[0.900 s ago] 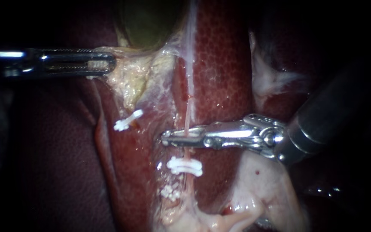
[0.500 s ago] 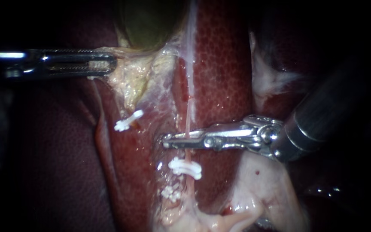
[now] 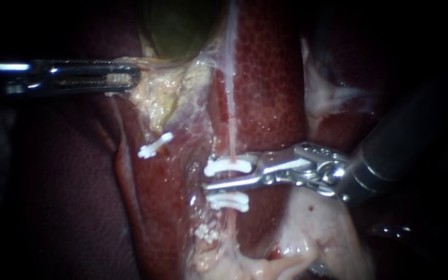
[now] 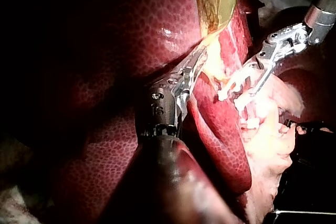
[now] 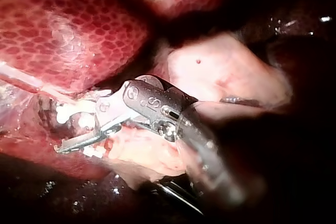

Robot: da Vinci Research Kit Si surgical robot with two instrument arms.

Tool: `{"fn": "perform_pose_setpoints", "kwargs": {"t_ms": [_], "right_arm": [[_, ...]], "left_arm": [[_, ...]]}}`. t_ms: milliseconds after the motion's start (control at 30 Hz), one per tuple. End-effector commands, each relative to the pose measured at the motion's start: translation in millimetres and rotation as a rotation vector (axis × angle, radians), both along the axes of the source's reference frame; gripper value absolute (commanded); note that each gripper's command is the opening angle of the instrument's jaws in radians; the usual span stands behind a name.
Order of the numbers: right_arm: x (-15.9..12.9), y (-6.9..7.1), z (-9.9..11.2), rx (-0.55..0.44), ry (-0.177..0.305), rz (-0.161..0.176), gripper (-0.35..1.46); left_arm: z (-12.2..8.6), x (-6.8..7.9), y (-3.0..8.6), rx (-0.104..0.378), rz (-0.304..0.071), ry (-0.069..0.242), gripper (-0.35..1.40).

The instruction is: Going back third clip right tube

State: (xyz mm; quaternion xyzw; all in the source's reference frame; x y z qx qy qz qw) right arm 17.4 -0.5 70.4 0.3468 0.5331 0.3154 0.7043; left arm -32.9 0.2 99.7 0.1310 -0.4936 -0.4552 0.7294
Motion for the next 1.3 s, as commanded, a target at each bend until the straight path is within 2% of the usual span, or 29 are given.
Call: {"fn": "perform_pose_setpoints", "kwargs": {"t_ms": [33, 333, 467, 667, 833, 1033, 1133, 1300], "right_arm": [[-0.3, 0.1, 0.1, -0.011, 0.000, -0.002, 0.60], [-2.6, 0.3, 0.4, -0.096, 0.014, -0.031, 0.60], [-4.0, 0.6, 0.0, -0.131, 0.022, -0.045, 0.60], [-6.7, 1.6, -2.2, -0.186, 0.039, -0.070, 0.60], [-8.6, 2.4, -5.6, -0.248, 0.062, -0.100, 0.60], [-9.4, 3.8, -9.9, -0.345, 0.088, -0.132, 0.60], [-9.6, 4.1, -10.9, -0.363, 0.093, -0.138, 0.60], [-9.8, 4.2, -10.8, -0.368, 0.094, -0.139, 0.60]], "left_arm": [[0.0, 0.0, 0.0, 0.000, -0.001, -0.001, -0.15], [0.0, 0.0, -0.1, -0.001, -0.001, 0.000, -0.15], [0.0, 0.0, -0.1, 0.000, 0.001, -0.002, -0.15], [0.0, 0.0, -0.1, 0.000, 0.001, -0.002, -0.15], [0.1, 0.0, -0.1, 0.000, 0.001, -0.002, -0.15], [0.2, -0.2, -0.2, 0.000, 0.002, 0.001, -0.15], [0.3, -0.3, -0.4, 0.002, 0.008, 0.003, -0.15], [1.4, -1.3, -1.3, 0.007, 0.030, 0.013, -0.15]]}}
